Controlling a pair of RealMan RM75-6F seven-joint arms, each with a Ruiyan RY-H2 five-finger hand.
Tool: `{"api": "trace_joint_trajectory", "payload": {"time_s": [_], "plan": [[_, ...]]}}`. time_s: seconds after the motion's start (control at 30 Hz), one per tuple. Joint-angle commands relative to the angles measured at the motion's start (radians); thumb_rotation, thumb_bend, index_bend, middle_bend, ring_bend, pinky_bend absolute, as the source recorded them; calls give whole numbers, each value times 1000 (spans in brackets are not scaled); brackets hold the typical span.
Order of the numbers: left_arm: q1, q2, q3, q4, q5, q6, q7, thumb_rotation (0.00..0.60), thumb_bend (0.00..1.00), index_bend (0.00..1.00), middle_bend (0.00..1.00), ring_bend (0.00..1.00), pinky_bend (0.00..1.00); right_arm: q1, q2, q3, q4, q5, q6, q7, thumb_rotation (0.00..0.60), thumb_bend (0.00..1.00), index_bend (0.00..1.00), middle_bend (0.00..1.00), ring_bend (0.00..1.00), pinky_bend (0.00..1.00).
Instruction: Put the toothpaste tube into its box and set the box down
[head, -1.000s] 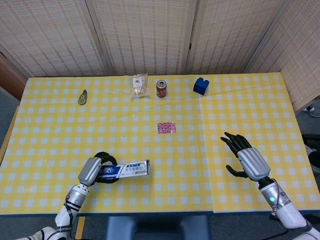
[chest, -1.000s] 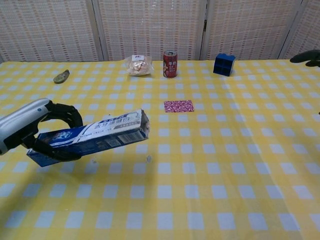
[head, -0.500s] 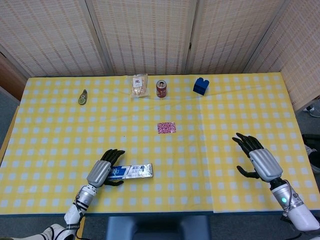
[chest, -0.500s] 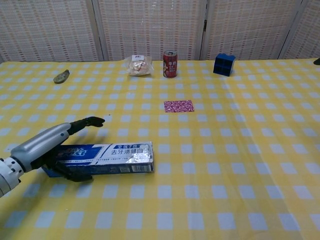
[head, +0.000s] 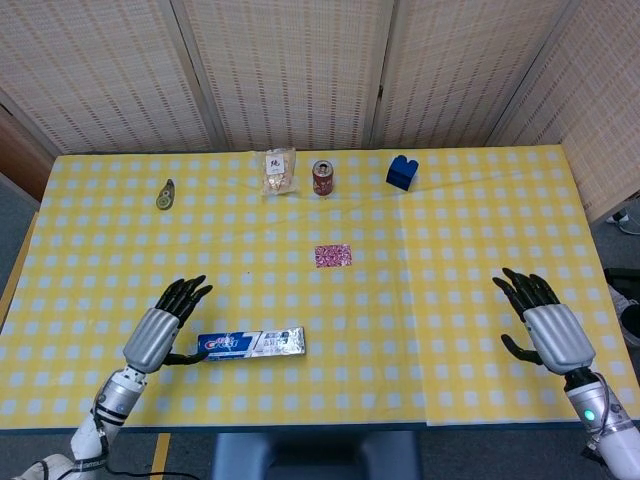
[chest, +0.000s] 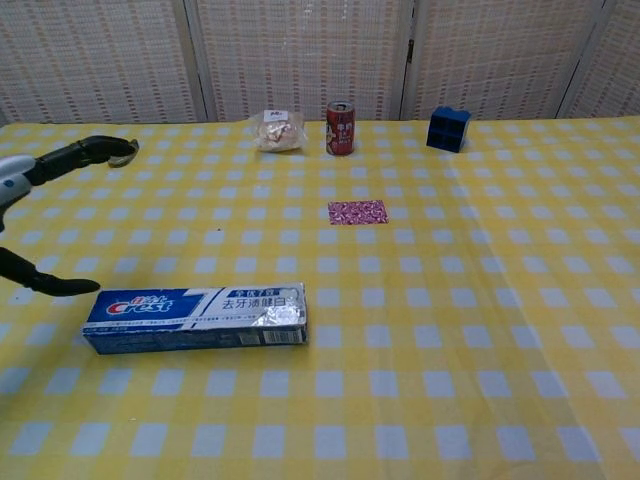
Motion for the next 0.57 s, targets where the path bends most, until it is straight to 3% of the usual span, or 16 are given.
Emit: {"api": "trace_joint_trajectory", "payload": {"time_s": [0.03, 0.27, 0.57], "plan": [[106, 241, 76, -199, -89, 7, 162, 600, 152, 0, 0, 0, 0, -110, -20, -22, 8, -2, 137, -138, 600, 380, 0, 0, 0, 0], [202, 283, 116, -181, -98, 79, 302, 600, 152, 0, 0, 0, 0, -180, -36, -25, 63, -39, 225, -136, 600, 380, 0, 0, 0, 0], [223, 252, 69, -138, -92, 116, 336, 600, 153, 0, 0, 0, 0, -180, -28, -9, 45, -21, 171, -159, 600, 379, 0, 0, 0, 0]]}}
